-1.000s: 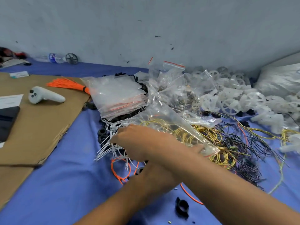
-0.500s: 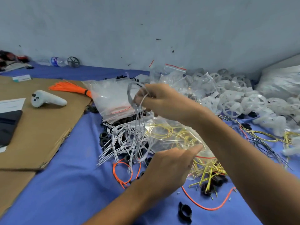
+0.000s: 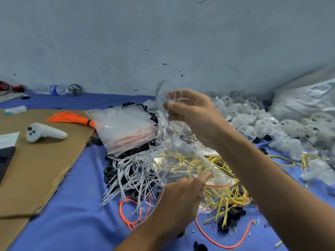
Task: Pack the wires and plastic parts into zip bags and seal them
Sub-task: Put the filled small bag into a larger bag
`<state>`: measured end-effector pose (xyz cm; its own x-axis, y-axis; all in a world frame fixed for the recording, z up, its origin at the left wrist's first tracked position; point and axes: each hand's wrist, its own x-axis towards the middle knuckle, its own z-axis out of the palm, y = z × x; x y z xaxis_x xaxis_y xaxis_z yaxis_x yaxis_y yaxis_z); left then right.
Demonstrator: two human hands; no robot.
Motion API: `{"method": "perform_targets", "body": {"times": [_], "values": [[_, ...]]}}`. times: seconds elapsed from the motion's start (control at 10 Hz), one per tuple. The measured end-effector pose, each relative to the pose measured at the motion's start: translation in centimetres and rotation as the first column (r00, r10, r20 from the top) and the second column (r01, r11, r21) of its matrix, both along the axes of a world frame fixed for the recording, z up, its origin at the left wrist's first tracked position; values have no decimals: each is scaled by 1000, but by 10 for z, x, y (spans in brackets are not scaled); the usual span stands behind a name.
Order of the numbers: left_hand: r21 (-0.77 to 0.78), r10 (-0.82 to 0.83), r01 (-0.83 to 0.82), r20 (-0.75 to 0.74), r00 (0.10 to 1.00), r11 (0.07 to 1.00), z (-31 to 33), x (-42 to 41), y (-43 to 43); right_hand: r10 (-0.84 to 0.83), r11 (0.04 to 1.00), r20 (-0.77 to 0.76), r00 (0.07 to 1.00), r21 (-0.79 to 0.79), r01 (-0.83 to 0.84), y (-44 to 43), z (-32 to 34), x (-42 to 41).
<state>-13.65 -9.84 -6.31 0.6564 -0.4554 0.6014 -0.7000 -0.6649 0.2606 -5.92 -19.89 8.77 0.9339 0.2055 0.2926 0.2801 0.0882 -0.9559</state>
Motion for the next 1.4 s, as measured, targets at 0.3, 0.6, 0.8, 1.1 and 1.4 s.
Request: {"method": "perform_targets", "body": {"times": [0.3, 0.6, 0.8, 1.1, 1.4], "values": [[-270, 19, -63, -164, 986, 961, 7, 1, 2, -44, 996, -141, 989, -83, 32, -101, -17, -92], [-189, 32, -19, 63, 998, 982, 8, -12, -8, -48, 998, -538, 842, 0, 56, -83, -114, -138], [-80, -90, 119, 298, 950, 990, -3, -24, -24, 204, 891, -601, 773, 441, 108, -27, -121, -101], [-276, 80, -104, -95, 992, 956, 21, -11, 46, -396, 607, -58, 916, -766, 213, -58, -102, -56], [238, 427, -370, -270, 863, 898, -12, 3, 93, -584, 510, -27, 811, -790, 341, -75, -130, -89]]}}
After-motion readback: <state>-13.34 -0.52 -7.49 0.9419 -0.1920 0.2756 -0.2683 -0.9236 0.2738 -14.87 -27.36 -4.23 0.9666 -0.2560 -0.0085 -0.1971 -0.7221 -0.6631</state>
